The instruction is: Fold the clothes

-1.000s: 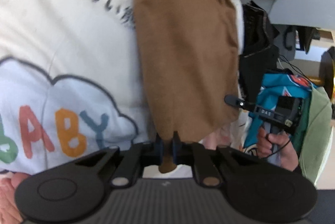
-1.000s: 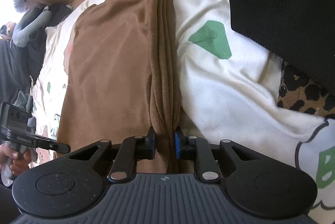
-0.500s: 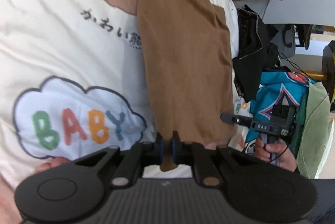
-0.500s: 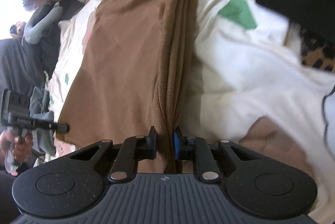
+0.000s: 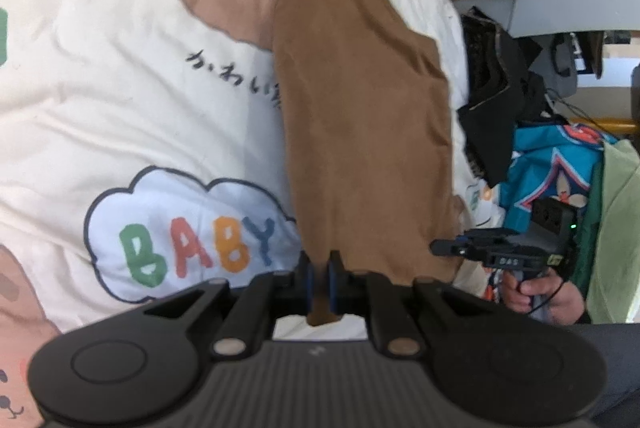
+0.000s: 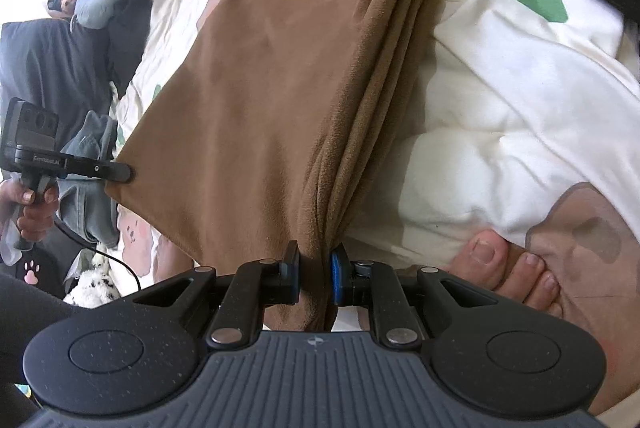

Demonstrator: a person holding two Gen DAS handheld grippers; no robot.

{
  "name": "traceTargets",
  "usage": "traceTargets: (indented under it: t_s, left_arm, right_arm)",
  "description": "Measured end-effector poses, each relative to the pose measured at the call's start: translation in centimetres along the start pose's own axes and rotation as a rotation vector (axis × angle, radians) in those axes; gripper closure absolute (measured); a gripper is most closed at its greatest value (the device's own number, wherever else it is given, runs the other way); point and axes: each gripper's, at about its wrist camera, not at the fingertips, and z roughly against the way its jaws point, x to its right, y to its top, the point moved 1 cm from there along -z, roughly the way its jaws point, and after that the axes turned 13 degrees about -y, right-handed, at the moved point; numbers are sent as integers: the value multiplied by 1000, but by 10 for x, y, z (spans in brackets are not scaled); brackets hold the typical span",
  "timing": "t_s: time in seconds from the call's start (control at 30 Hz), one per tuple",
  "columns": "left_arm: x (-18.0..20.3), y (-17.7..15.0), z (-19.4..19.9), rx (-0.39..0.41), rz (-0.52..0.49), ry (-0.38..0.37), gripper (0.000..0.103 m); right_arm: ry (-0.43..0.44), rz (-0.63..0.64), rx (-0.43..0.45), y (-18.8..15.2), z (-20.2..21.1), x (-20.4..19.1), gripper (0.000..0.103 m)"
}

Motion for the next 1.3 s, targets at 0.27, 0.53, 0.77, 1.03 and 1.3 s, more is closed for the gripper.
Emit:
traceTargets:
  t_s: [0.27, 0.53, 0.77, 1.03, 1.3]
  left_arm:
    - [-31, -10, -26, -26, 61, 86, 95]
    - [-41, -7, -28, -28, 107, 129, 87]
    - [-38, -3, -7, 20, 127, 172, 53]
    - [-19, 29, -3, 84, 59, 183, 49]
    - [-8, 56, -5, 130, 20, 181, 48]
  right_arm:
    - [-50, 1, -34, -3, -16, -3, 89]
    - [-67, -12, -63, -1, -26, -3, 87]
    - [-106, -27, -26, 4, -10, 3, 67]
    - [-132, -64, 77, 21, 11, 16, 59]
    - [-142, -95, 120, 26, 16, 25, 58]
